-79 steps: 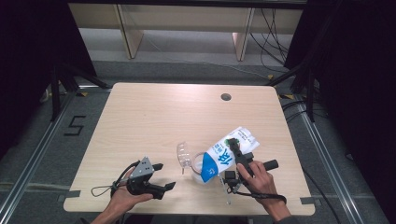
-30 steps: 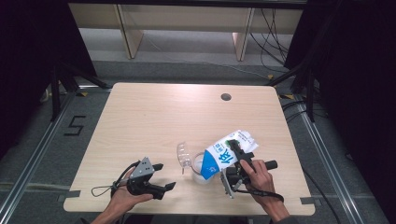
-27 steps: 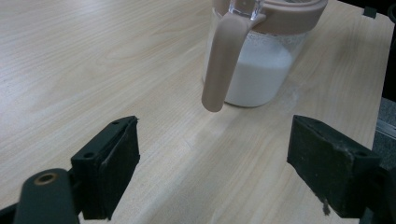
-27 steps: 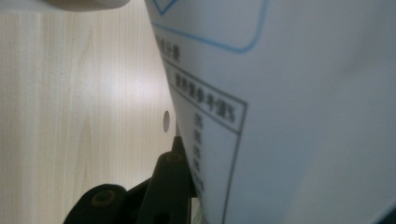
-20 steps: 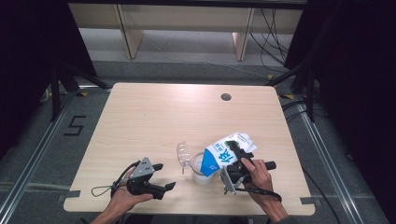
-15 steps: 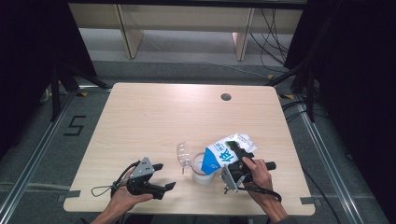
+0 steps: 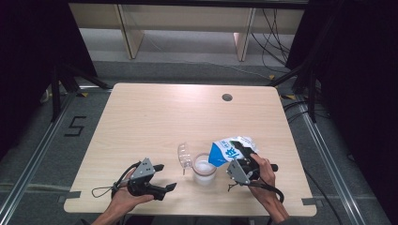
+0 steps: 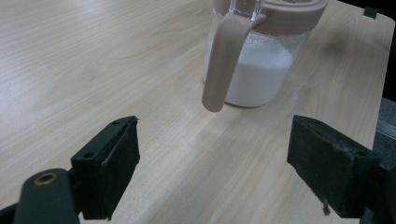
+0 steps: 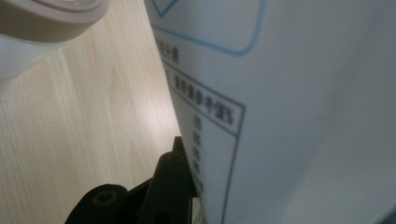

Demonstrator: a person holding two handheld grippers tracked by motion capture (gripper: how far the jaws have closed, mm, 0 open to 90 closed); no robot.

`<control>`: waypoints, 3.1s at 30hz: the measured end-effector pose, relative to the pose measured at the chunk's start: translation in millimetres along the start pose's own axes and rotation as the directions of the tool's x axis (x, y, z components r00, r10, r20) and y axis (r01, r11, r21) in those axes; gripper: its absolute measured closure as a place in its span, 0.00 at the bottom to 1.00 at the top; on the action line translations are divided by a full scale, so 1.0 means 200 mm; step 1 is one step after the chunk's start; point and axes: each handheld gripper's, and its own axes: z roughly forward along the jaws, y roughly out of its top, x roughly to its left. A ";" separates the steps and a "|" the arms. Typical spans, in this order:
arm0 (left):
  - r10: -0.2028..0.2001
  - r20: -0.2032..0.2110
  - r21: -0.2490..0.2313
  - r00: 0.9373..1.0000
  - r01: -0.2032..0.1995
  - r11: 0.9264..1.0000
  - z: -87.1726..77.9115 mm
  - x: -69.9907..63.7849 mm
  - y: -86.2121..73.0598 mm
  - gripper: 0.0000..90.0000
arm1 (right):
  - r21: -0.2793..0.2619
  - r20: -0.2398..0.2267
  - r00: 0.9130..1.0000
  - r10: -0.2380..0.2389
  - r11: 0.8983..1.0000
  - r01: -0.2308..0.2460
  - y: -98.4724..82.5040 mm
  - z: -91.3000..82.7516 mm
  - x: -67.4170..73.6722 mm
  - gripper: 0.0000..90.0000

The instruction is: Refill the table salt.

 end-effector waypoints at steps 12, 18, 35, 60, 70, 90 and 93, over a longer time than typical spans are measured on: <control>0.002 -0.001 0.000 1.000 -0.002 1.000 0.00 0.00 0.00 0.18 | -0.011 -0.069 0.984 0.161 0.987 -0.162 -0.08 0.03 -0.05 0.88; 0.002 -0.001 0.000 1.000 -0.002 1.000 0.00 0.00 0.00 0.18 | 0.004 -0.096 0.952 0.289 0.957 -0.290 -0.13 0.04 -0.08 0.88; -0.027 -0.002 -0.001 1.000 0.027 1.000 0.00 -0.01 0.00 0.18 | 0.002 -0.151 0.826 0.543 0.836 -0.549 -0.29 0.08 -0.12 0.89; 0.002 -0.006 -0.002 1.000 -0.002 1.000 0.01 -0.01 0.00 0.18 | 0.021 -0.216 0.583 0.783 0.601 -0.799 -0.45 0.13 -0.09 0.91; 0.003 -0.001 0.007 1.000 -0.003 1.000 0.00 -0.01 0.00 0.18 | 0.066 -0.221 0.559 0.799 0.584 -0.809 -0.47 0.14 -0.08 0.91; 0.000 -0.004 0.002 1.000 0.000 1.000 0.00 -0.01 0.00 0.18 | 0.045 -0.197 0.533 0.823 0.550 -0.834 -0.46 0.12 -0.09 0.58; 0.000 -0.009 0.004 1.000 0.000 1.000 0.00 -0.01 0.00 0.18 | 0.036 -0.201 0.523 0.828 0.540 -0.841 -0.45 0.13 -0.08 0.52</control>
